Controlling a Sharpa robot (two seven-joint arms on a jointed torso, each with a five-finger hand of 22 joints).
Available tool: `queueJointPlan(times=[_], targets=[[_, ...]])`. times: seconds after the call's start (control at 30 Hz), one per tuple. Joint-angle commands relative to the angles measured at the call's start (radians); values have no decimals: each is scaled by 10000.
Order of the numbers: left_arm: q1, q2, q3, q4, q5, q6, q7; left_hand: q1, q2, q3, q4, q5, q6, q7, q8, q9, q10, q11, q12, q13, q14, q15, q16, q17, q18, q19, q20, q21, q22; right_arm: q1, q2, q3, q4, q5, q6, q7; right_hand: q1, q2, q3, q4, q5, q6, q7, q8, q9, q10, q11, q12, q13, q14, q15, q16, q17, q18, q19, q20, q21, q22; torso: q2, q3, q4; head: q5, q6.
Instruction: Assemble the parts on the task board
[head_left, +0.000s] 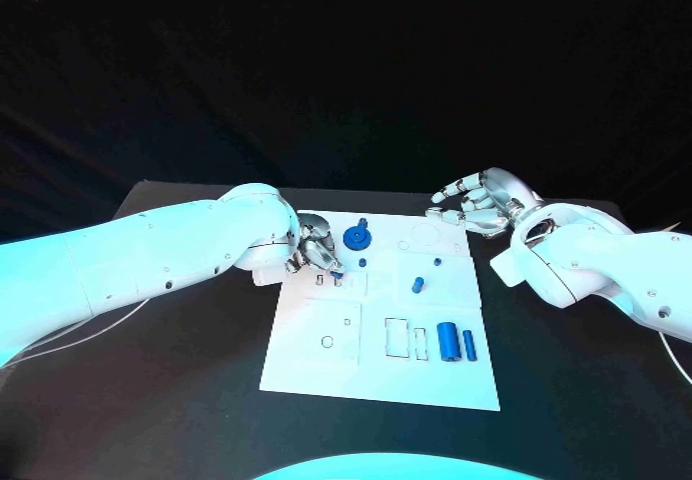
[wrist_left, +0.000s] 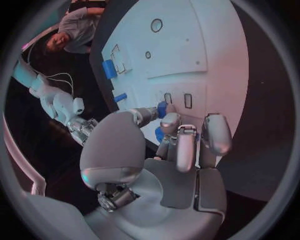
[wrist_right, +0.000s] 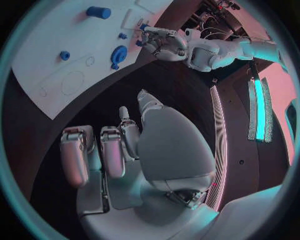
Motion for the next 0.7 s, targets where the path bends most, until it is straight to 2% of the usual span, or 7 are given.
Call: queueJointPlan(times=[0.03,0.7], targets=[[-25,64,-4,-9,-444,85,0,-147,-15,1836,-1742,47,91,-19,64,407,90,10,50,-3,890,-85,76,2316,-71,111,-1,67,24,-12,11,3,15,-107,98,35,-134,-2,40,-3,16,25,-18,55,16,22,-16,47,812,1004,-90,-40,2405,67,843,-72,-59,2249,-3,8,3,-16,-27],[-73,147,-31,-26,-746,608,-63,-423,-52,1980,-1828,60,222,-82,158,502,314,-40,257,242,963,-122,162,2467,-105,228,-30,144,193,-31,24,3,11,-108,-40,78,-128,-15,43,-16,24,28,-20,63,19,17,-19,42,807,1005,-92,-38,2410,66,844,-74,-58,2250,-11,14,12,0,-84]])
